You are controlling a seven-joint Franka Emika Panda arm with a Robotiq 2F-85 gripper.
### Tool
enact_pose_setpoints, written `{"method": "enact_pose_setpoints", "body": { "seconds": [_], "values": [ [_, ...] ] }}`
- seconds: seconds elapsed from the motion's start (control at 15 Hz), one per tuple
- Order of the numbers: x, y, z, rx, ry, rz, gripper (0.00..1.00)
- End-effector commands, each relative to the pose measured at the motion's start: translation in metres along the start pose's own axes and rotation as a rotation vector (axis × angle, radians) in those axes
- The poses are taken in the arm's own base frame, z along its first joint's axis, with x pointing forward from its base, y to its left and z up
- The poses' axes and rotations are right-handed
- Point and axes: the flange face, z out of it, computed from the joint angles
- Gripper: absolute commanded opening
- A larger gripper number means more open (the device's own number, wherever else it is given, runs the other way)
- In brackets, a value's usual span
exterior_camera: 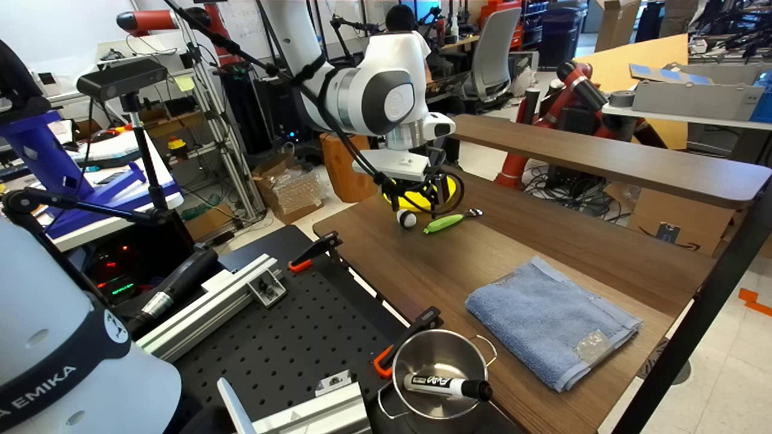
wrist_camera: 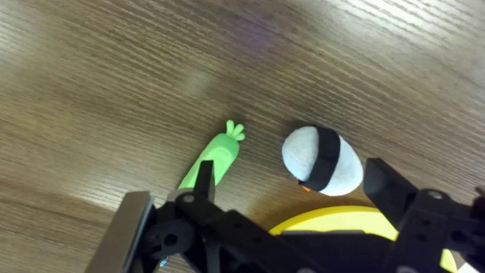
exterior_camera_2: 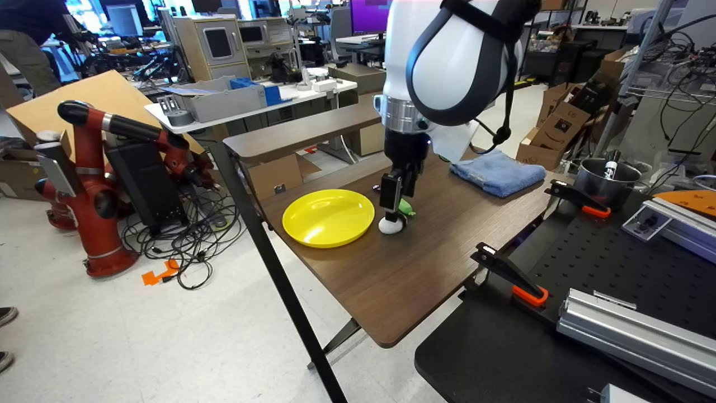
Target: Put the black and white ball on the yellow plate
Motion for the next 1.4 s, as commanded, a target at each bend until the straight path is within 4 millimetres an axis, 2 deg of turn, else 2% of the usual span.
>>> {"method": "enact_pose_setpoints", "body": {
  "seconds": [0.0,0.27,0.33,0.4,1.0,1.07,1.33],
  "values": [
    [0.001,0.001,-0.006,0.012,0.017,-0.014,1.0],
    [0.003,-0.001,-0.003,0.01,0.011,-0.016,1.0],
    [0.003,-0.002,-0.003,0.008,0.01,-0.019,0.92],
    [0.003,-0.002,-0.002,0.006,0.009,-0.022,0.74],
    [0.013,0.002,0.005,-0.011,0.001,-0.023,0.05],
    [0.015,0.003,0.006,-0.012,0.0,-0.02,0.01],
    [0.019,0.011,0.006,-0.013,0.003,-0.012,0.0]
  ]
}}
